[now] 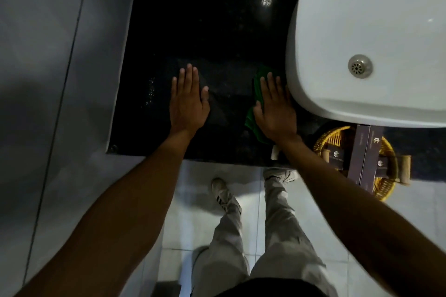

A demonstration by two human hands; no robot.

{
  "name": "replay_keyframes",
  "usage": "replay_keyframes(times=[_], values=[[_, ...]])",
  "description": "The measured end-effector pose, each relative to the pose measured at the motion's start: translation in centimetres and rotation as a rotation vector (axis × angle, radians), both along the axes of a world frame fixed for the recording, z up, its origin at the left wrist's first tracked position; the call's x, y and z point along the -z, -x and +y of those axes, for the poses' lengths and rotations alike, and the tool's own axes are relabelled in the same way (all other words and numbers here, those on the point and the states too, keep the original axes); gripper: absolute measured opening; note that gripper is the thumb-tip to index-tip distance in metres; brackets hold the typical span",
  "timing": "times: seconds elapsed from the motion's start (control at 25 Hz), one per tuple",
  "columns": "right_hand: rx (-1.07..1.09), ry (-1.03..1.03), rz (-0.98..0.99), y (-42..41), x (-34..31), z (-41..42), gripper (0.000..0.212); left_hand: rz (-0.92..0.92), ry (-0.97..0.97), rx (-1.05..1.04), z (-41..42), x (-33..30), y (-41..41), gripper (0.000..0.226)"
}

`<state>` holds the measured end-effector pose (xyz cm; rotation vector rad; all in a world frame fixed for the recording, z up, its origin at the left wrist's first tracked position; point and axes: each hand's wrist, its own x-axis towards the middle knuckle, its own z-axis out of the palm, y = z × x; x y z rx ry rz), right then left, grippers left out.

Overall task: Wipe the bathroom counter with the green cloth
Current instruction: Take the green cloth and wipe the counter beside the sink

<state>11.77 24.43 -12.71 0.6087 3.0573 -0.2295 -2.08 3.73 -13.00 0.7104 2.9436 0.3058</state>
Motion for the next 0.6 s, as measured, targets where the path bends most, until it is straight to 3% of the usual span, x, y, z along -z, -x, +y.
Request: replay_keyframes(times=[0.16, 0.28, 0.48, 0.56, 0.6], values=[[-0.123, 0.016, -0.009, -2.0, -0.1, -3.4, 0.072, 0.021, -0.005, -0.011, 0.2, 0.5, 0.0, 0.064], [-0.257, 0.159, 0.040, -2.2, -0.3, -7.3, 0.077, -0.056, -0.038, 0.012, 0.2, 0.4, 0.3, 0.062], [-0.500, 0.374, 0.120, -3.8, -1.7, -12.6, 0.075, -0.389, -0.460, -0.027, -1.6, -2.5, 1.2, 0.055], [-0.401, 0.722, 0.177, -3.8, -3.0, -14.3, 0.068, -0.444, -0.598, -0.138, -2.1, -4.5, 0.6, 0.054], [-0.215, 1.032, 0.231, -3.1, -3.9, -14.5, 0.063, -0.441, -0.677, -0.190, -2.3, -5.6, 0.3, 0.052]])
